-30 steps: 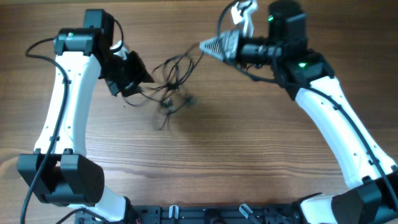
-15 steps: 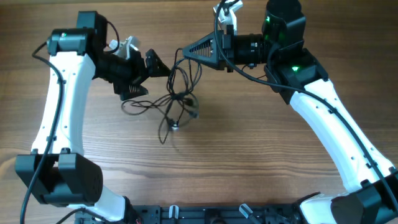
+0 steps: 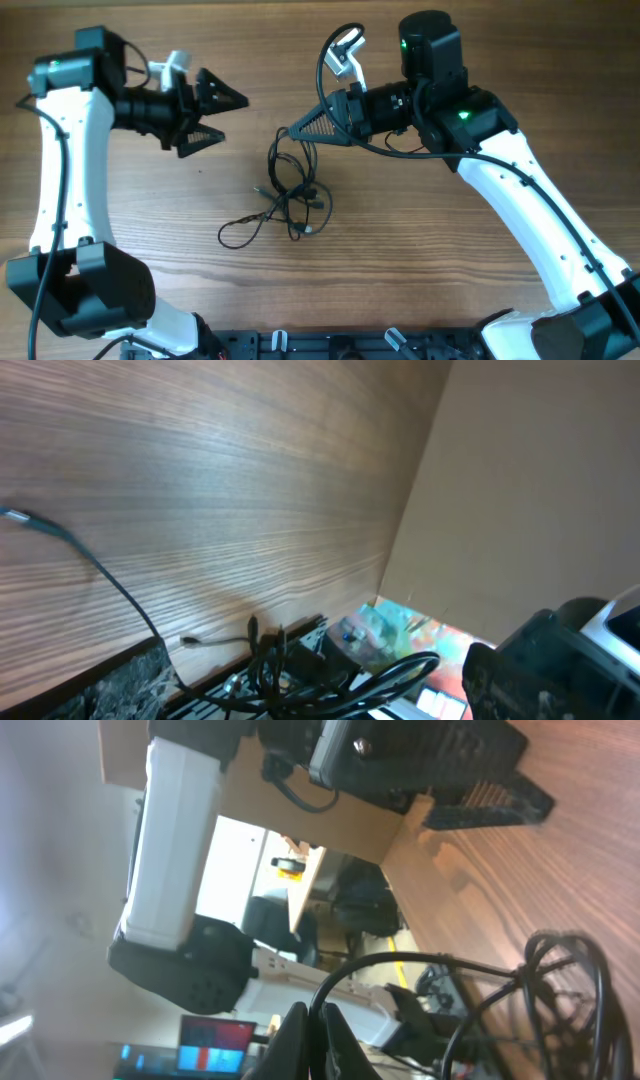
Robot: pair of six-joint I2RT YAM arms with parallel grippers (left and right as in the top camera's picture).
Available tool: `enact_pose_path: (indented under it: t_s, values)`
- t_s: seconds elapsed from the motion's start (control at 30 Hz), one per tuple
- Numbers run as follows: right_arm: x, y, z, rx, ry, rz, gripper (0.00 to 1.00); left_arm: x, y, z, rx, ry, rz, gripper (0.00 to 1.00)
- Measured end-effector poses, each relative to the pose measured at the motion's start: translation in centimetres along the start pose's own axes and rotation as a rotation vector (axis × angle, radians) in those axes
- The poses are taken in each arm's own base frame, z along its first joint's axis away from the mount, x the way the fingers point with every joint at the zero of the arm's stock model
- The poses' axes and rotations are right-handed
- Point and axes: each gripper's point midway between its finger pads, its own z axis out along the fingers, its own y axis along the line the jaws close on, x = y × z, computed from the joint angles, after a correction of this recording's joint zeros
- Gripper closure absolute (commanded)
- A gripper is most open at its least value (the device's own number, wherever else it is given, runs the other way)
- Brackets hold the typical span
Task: Untangle cables
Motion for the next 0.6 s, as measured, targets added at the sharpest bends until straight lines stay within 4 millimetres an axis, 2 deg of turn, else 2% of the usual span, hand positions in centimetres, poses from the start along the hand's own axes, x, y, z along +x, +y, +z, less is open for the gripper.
enact_pose_path:
  t_s: [0.1, 0.27, 0.3, 0.37, 0.4, 0.43, 0.53, 0.6]
  values:
    - [0.1, 0.2, 0.0, -0.011, 0.008, -0.062, 0.96, 1.1, 0.1, 0.0, -0.005, 0.037, -0.014, 0.05]
    - [2.2, 1.9, 1.4, -0.094, 0.104, -0.110, 0.96, 3.8, -1.6, 2.8, -0.013, 0.155, 0.163, 0.09]
    - [2.8, 2.2, 1.9, -0.106, 0.126, -0.115, 0.96, 4.1, -1.8, 3.3, -0.015, 0.167, 0.193, 0.12]
    - [3.4, 2.6, 2.5, -0.121, 0.151, -0.118, 0.96, 4.7, -2.2, 4.0, -0.020, 0.190, 0.223, 0.29]
    - [3.5, 2.7, 2.6, -0.124, 0.155, -0.118, 0.96, 4.8, -2.2, 4.2, -0.022, 0.195, 0.233, 0.31]
    - [3.5, 2.8, 2.6, -0.127, 0.157, -0.122, 0.96, 4.8, -2.2, 4.2, -0.025, 0.196, 0.241, 0.29]
    - [3.2, 2.6, 2.5, -0.118, 0.142, -0.136, 0.96, 5.0, -1.8, 4.1, -0.046, 0.203, 0.233, 0.09]
    - [2.1, 1.7, 2.0, -0.071, 0.092, -0.137, 0.96, 5.1, -1.6, 4.1, -0.057, 0.208, 0.244, 0.00]
